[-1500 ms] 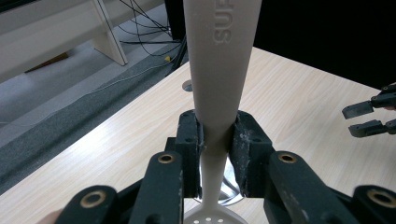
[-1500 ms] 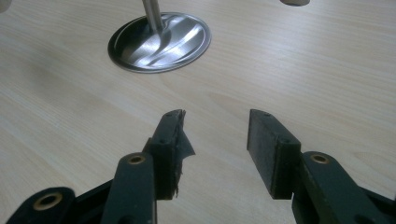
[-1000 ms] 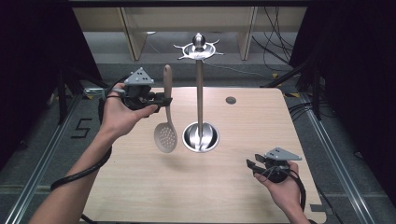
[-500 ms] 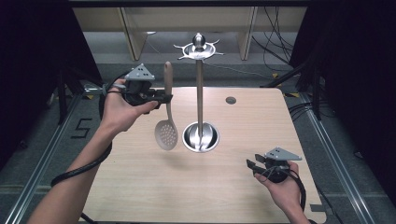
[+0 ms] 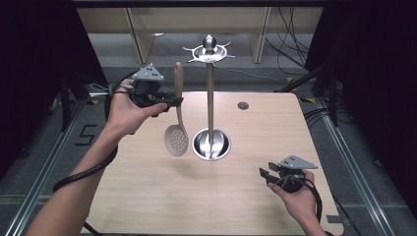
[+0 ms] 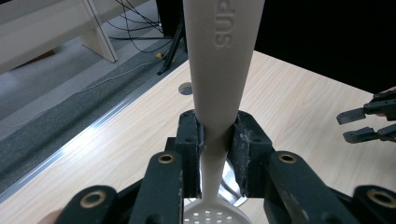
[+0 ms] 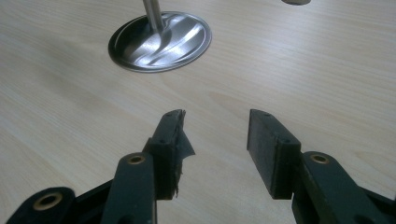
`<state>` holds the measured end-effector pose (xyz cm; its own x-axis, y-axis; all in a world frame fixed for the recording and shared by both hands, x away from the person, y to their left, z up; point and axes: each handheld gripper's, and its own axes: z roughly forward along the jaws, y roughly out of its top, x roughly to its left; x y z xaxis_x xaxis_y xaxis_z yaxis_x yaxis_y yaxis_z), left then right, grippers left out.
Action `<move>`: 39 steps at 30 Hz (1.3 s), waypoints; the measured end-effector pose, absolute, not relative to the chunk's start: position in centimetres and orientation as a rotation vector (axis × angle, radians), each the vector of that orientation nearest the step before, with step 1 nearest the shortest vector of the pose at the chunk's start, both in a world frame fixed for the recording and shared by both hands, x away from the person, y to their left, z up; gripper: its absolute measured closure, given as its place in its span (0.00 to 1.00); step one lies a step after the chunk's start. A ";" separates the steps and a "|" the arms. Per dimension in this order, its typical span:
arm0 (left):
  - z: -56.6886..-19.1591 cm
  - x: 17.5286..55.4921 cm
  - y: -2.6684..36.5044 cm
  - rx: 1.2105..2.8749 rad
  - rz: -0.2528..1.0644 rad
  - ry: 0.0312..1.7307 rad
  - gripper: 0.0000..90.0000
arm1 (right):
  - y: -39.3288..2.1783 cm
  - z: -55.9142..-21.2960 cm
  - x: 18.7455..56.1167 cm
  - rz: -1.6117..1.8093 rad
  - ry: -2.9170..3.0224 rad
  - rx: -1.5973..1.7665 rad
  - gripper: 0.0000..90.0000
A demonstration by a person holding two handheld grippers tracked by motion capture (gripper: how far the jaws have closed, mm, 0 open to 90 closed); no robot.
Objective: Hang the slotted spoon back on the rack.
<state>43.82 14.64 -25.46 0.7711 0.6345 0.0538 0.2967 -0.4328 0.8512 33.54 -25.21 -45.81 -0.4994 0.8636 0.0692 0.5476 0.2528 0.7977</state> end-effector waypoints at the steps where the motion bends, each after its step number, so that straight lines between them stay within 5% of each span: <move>1: -25.5 43.8 14.6 2.040 0.462 0.697 0.81 | -25.2 -45.8 33.5 1.127 2.147 1.289 0.63; 39: -24.4 45.2 14.0 2.070 0.414 0.660 0.81 | -25.2 -45.9 33.6 1.136 2.149 1.285 0.63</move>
